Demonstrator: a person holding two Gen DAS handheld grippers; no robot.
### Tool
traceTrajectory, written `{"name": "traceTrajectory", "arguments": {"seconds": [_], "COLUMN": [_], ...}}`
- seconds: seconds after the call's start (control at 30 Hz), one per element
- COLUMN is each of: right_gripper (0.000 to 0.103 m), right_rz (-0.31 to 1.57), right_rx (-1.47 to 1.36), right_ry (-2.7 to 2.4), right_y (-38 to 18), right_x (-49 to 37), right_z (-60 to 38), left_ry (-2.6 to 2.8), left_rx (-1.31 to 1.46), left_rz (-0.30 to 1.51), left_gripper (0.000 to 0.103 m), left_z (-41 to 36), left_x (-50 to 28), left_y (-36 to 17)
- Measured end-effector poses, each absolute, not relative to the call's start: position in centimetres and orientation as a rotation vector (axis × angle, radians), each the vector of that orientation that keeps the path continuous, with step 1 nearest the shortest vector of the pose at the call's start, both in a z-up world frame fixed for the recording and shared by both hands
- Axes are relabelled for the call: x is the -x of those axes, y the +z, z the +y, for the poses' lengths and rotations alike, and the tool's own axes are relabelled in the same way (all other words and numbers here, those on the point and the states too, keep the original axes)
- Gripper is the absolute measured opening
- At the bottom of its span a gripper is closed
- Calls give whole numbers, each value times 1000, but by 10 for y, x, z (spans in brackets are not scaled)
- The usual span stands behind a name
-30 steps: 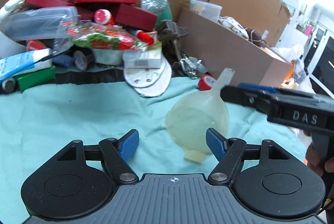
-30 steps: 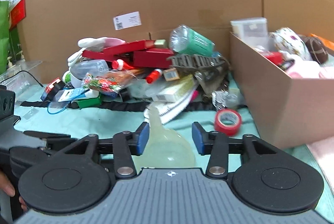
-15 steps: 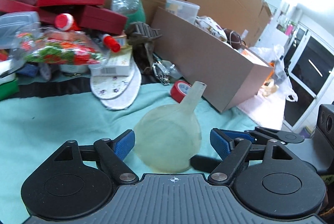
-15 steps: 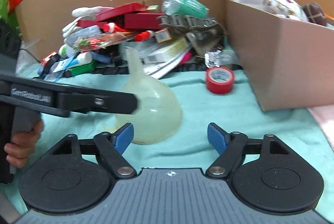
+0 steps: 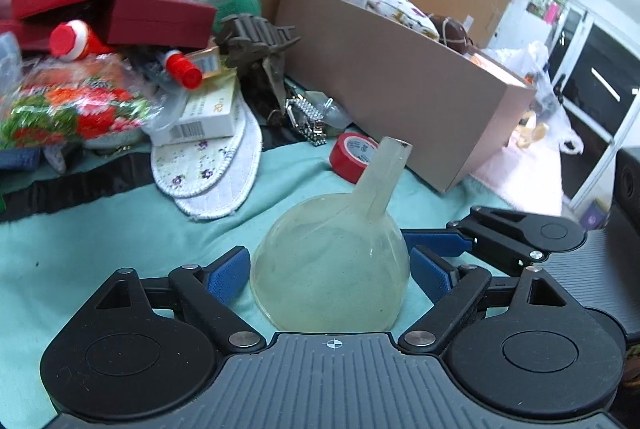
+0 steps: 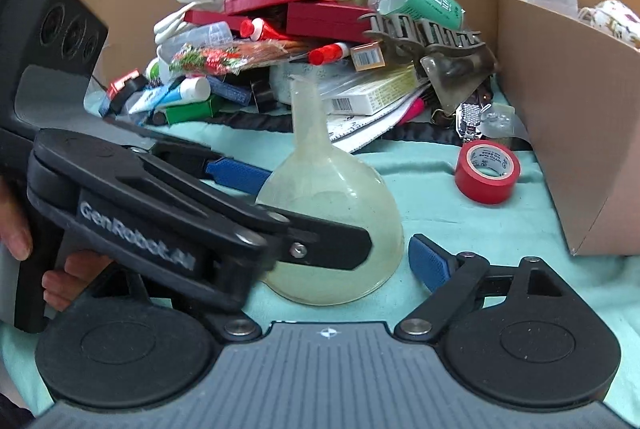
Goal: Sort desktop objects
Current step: 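Grasp the funnel body with the left gripper, then carry the funnel over the cardboard box with the left gripper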
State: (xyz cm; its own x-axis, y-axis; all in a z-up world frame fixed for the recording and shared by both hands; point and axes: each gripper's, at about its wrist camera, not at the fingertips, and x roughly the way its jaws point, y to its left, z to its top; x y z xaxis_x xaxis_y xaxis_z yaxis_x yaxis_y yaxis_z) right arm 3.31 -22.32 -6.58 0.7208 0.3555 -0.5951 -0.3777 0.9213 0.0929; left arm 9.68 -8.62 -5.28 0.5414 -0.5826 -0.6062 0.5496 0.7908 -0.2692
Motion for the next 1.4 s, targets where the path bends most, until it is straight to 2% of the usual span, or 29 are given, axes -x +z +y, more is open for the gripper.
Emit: {"name": "traceTrajectory", "arguments": {"seconds": [0.03,0.1,0.17,0.43,0.77,1.07,1.4], "right_gripper": [91,86,85,83,83,83,83], "right_rz": [649,647,646,634,431,312,329], "right_rx": [51,60,51,41,60,44,14], "right_ry": [400,393,385,385,320,219,153], "right_y": [-66,-66,-66,-57,20,70,80], "right_x": [-32,-31,-30,-12,9,-19,-83], "right_z": [-221,-220,-220,-219,-242,-298,-362], "left_ry": [-669,-655,-644,-615,-632,-711,-757], "left_rx": [43,41,45,42,44,17,85], "left_rz": [738,738,738,717,501,405,411], "left_gripper": [94,87,84,84,84,84,84], "left_z": [-87,-87,-87,-89,-116,-174,-232], "left_x": [-96,-95,-93,-72,-55,-97,-170], "left_y": [-53,-52,-51,-40,41,97,94]}}
